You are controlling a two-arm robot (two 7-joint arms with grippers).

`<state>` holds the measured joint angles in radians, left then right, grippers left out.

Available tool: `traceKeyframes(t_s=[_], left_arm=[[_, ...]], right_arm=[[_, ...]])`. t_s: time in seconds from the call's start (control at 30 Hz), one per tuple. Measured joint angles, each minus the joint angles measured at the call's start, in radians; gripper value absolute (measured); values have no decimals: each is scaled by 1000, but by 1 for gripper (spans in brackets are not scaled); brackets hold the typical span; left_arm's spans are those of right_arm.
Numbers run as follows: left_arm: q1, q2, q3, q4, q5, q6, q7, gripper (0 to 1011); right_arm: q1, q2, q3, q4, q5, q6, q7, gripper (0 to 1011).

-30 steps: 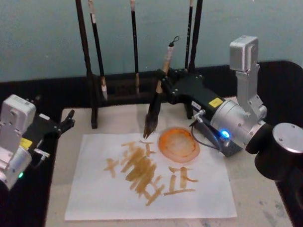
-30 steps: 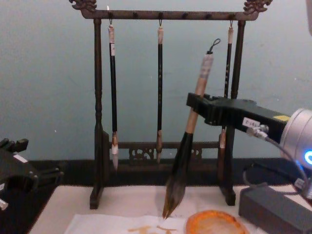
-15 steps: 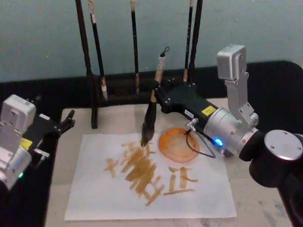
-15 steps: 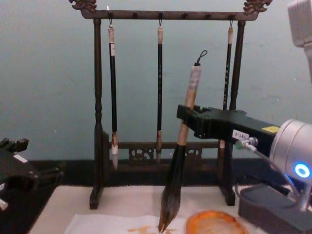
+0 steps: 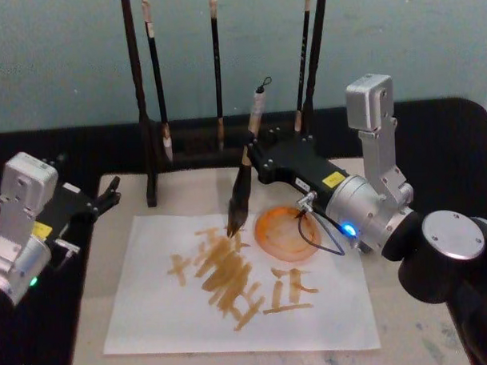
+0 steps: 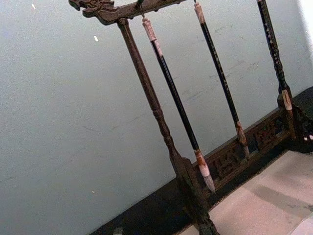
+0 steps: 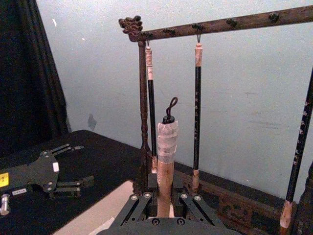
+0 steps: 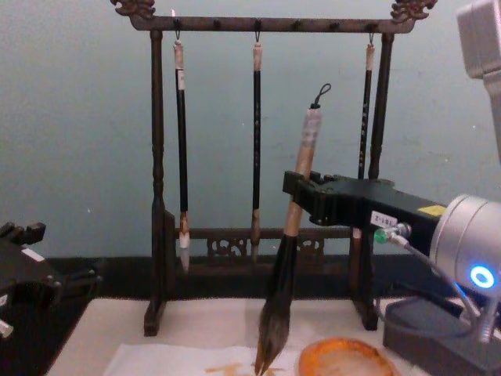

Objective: Pick up the brush from the inkstone, write on the paper, then place the brush back to its original position.

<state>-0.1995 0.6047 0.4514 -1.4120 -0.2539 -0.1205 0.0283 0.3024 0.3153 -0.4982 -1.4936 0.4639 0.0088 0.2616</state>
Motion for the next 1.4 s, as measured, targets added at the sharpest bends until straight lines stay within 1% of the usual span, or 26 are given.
traceKeyframes(t_s=[0.47, 0.87, 1.4], left_arm=[[0, 0, 0, 0, 0, 0, 0, 1010], [0, 0, 0, 0, 0, 0, 0, 1010], [0, 0, 0, 0, 0, 0, 0, 1010]], right_arm=[[-7, -28, 24, 14, -36, 12, 20, 172], [-16, -45, 41, 19, -58, 24, 45, 172], [-43, -51, 59, -14, -78, 47, 82, 172]])
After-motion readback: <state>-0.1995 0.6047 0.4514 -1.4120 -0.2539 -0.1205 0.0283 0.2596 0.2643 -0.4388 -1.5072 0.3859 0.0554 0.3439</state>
